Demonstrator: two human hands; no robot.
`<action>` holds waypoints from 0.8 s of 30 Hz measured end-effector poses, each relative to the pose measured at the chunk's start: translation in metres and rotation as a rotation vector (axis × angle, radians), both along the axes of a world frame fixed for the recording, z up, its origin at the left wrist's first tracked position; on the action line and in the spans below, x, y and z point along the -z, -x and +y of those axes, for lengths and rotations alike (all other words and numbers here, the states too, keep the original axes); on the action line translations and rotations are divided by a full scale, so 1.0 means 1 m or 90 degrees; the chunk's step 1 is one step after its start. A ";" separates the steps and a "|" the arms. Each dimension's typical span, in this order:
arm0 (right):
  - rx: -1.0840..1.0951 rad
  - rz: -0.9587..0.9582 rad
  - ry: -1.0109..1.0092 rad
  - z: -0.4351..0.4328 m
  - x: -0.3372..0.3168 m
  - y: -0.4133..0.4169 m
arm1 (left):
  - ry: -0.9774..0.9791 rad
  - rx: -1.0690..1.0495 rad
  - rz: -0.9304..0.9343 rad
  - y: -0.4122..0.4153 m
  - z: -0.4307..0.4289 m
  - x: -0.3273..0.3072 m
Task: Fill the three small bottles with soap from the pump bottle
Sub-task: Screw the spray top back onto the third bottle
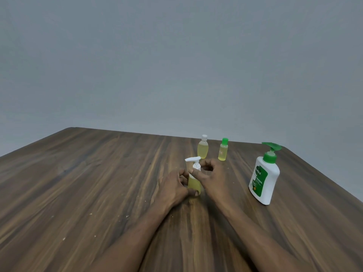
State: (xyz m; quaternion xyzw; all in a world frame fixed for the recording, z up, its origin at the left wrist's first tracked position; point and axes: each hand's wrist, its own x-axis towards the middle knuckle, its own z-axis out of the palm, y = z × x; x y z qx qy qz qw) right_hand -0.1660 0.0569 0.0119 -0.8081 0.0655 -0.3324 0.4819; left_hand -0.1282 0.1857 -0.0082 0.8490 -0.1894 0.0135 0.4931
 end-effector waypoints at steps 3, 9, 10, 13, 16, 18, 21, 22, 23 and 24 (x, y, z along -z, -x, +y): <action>-0.057 0.009 0.016 -0.005 -0.003 0.000 | 0.000 0.002 0.004 0.001 0.000 -0.001; 0.034 -0.014 0.069 0.004 0.001 0.000 | 0.011 0.000 -0.008 0.001 -0.001 -0.001; 0.050 -0.008 0.070 0.005 0.003 -0.001 | 0.006 0.001 -0.013 0.001 -0.001 0.000; 0.010 -0.024 0.024 0.001 -0.001 -0.003 | 0.008 0.002 -0.012 0.001 0.000 0.000; -0.067 -0.018 -0.020 -0.007 -0.004 -0.004 | 0.017 0.001 -0.002 0.001 -0.001 -0.001; -0.080 -0.008 -0.017 -0.009 -0.002 -0.004 | 0.017 0.009 0.004 0.002 0.000 -0.001; -0.047 -0.001 0.076 -0.009 0.002 -0.006 | 0.015 0.008 0.005 0.002 0.000 -0.001; -0.025 0.000 0.106 -0.008 0.003 -0.006 | 0.017 0.005 0.005 0.003 0.000 -0.001; -0.001 0.000 0.120 -0.007 0.004 -0.006 | 0.019 0.002 0.005 0.003 0.000 -0.001; 0.020 -0.001 0.125 -0.006 0.005 -0.006 | 0.022 -0.001 0.006 0.004 -0.001 -0.001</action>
